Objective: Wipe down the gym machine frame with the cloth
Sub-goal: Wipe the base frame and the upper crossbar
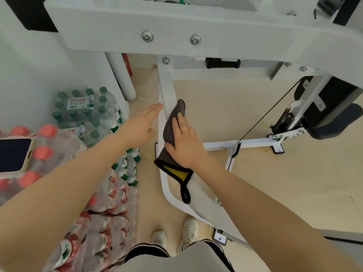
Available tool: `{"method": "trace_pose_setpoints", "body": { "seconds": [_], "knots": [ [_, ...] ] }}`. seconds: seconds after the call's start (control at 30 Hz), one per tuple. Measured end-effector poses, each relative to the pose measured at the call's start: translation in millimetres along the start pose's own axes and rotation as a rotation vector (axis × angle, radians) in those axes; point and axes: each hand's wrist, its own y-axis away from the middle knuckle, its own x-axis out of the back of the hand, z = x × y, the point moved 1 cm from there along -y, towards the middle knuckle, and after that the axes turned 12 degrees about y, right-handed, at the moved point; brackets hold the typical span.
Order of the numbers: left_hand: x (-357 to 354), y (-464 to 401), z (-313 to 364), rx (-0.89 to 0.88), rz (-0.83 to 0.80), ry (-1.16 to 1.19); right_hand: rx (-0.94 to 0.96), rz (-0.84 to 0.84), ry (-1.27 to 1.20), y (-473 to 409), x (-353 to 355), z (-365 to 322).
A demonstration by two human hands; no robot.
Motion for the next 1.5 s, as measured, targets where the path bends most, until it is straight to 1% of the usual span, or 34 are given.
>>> {"method": "trace_pose_setpoints", "body": {
  "seconds": [0.13, 0.2, 0.3, 0.4, 0.5, 0.6, 0.7, 0.77, 0.83, 0.97, 1.07, 1.17, 1.3, 1.43, 1.5],
  "knots": [
    [-3, -2, 2, 0.043, 0.031, 0.081, 0.036, -0.008, -0.085, 37, -6, -4],
    [-3, -2, 4, 0.065, 0.068, 0.159, 0.03, -0.001, -0.133, 33, -8, -7],
    [2, -2, 7, 0.071, 0.116, 0.193, -0.015, -0.012, -0.168, -3, -2, -3],
    [12, -3, 4, 0.104, 0.148, 0.195, -0.08, -0.027, -0.182, -57, 7, 2],
    [21, -6, -3, 0.1, 0.164, 0.184, -0.14, -0.058, -0.137, -99, 17, -1],
    [29, -17, -14, 0.064, 0.139, 0.17, -0.129, -0.044, -0.088, -100, 19, -1],
    [37, -41, -26, 0.033, 0.081, 0.147, -0.103, -0.018, -0.067, -71, 12, 0],
    [42, -62, -33, -0.005, 0.028, 0.136, -0.121, -0.02, -0.02, -56, 9, -5],
    [43, -80, -36, -0.04, -0.003, 0.107, -0.162, -0.039, 0.039, -56, 9, -11],
    [54, -110, -51, -0.088, -0.05, 0.093, -0.299, -0.036, 0.079, -106, 16, -18],
    [62, -123, -63, -0.086, -0.081, 0.084, -0.389, -0.062, 0.109, -149, 23, -17],
    [69, -129, -72, -0.066, -0.083, 0.087, -0.48, -0.05, 0.097, -176, 27, -18],
    [68, -133, -73, -0.132, -0.149, 0.06, -0.615, -0.033, -0.013, -165, 24, -15],
    [63, -145, -63, -0.146, -0.163, 0.015, -0.608, -0.039, 0.044, -125, 16, -18],
    [63, -149, -63, -0.122, -0.149, 0.057, -0.622, -0.026, 0.036, -129, 16, -19]
  ]
}}
